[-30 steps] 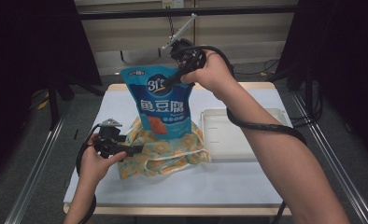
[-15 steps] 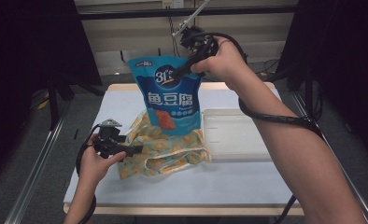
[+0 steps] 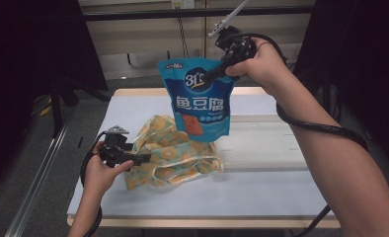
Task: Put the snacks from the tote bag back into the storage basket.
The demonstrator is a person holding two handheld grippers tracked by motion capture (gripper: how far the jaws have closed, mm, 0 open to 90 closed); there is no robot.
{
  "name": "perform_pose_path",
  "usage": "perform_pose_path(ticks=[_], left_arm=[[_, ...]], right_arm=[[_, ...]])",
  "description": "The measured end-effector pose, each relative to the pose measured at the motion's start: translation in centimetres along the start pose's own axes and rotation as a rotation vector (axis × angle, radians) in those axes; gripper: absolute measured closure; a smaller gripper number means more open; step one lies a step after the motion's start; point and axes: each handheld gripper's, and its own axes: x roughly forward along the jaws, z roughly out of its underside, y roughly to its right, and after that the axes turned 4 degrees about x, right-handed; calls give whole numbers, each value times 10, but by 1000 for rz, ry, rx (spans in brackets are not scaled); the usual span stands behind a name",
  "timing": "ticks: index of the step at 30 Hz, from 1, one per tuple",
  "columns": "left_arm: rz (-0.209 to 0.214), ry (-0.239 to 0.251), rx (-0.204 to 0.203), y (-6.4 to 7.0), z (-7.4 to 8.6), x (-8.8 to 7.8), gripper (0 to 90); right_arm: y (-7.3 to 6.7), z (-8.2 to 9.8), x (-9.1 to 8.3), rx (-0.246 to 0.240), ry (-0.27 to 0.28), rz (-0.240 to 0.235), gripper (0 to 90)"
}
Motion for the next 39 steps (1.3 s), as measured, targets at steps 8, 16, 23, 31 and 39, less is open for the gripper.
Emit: perform_pose_path(ticks=[8, 16, 23, 31, 39], left_arm=[[0, 1, -2, 2, 0, 3, 109], [-1, -22, 11, 2, 0, 3, 109], [-5, -8, 2, 3, 0, 5, 108], [-2, -11, 7, 3, -2, 7, 108], [1, -16, 15, 5, -5, 11, 109]], right_arm=[[5, 14, -15, 4, 3, 14, 900], [14, 37, -30, 23, 8, 24, 900], [19, 48, -40, 28, 7, 32, 900], [24, 63, -57, 36, 26, 45, 900], [34, 90, -65, 65, 25, 75, 900]])
